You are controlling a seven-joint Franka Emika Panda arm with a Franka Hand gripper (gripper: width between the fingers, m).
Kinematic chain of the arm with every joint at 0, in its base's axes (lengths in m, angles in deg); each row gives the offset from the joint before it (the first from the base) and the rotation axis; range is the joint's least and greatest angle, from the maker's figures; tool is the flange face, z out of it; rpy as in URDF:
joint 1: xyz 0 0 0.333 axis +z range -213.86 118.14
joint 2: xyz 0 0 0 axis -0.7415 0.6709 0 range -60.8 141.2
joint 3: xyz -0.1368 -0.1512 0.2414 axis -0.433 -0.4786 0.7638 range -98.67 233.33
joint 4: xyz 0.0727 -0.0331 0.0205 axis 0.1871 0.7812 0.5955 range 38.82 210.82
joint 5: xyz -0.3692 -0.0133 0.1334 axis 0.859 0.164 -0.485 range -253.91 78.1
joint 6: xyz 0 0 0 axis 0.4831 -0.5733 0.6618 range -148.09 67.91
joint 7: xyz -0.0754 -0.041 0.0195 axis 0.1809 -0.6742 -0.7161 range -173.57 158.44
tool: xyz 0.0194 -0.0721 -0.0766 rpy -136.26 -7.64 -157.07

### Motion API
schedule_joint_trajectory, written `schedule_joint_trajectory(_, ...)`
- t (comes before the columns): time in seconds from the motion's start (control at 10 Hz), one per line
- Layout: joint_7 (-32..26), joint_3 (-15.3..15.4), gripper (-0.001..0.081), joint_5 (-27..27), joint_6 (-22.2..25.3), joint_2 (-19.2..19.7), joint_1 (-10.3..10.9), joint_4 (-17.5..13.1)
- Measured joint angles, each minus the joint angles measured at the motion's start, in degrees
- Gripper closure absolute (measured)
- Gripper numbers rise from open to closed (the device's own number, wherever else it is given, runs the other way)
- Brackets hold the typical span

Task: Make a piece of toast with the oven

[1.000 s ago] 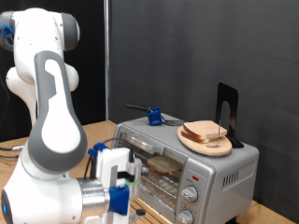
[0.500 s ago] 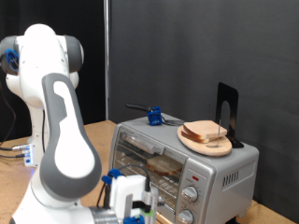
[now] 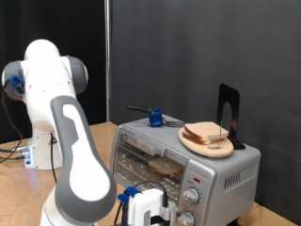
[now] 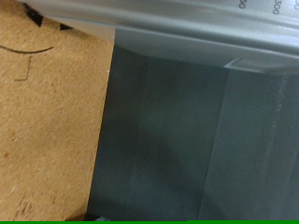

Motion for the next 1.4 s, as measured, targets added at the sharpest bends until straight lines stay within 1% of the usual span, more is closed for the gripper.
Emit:
schedule_joint_trajectory(0.3, -0.02, 0.15, -0.0002, 0.02, 0.13, -0.09, 1.71, 0.75)
schedule_joint_trajectory(0.4, -0.17, 0.16, -0.0002, 0.02, 0.11, -0.39, 2.38, 1.45)
schedule_joint_trajectory(0.6, -1.90, 0.02, -0.0002, 0.23, 0.10, -1.61, 3.26, 4.14)
schedule_joint_trajectory(0.8, -5.36, -0.16, -0.0002, 0.48, 0.74, -4.23, 2.98, 8.97)
schedule_joint_trajectory(1.0, -8.86, -0.11, -0.0002, 0.32, 0.20, -7.00, 2.99, 13.69)
schedule_joint_trajectory(1.1, -12.54, 0.38, -0.0002, -0.51, -1.62, -8.07, 3.35, 15.68)
schedule_joint_trajectory(1.2, -17.12, 0.85, -0.0002, -2.03, -4.65, -9.20, 4.00, 17.68)
schedule_joint_trajectory(1.3, -20.75, 0.90, -0.0002, -3.09, -6.76, -10.34, 4.03, 19.33)
schedule_joint_trajectory(1.4, -22.12, 0.91, -0.0002, -3.64, -8.08, -11.05, 4.08, 20.27)
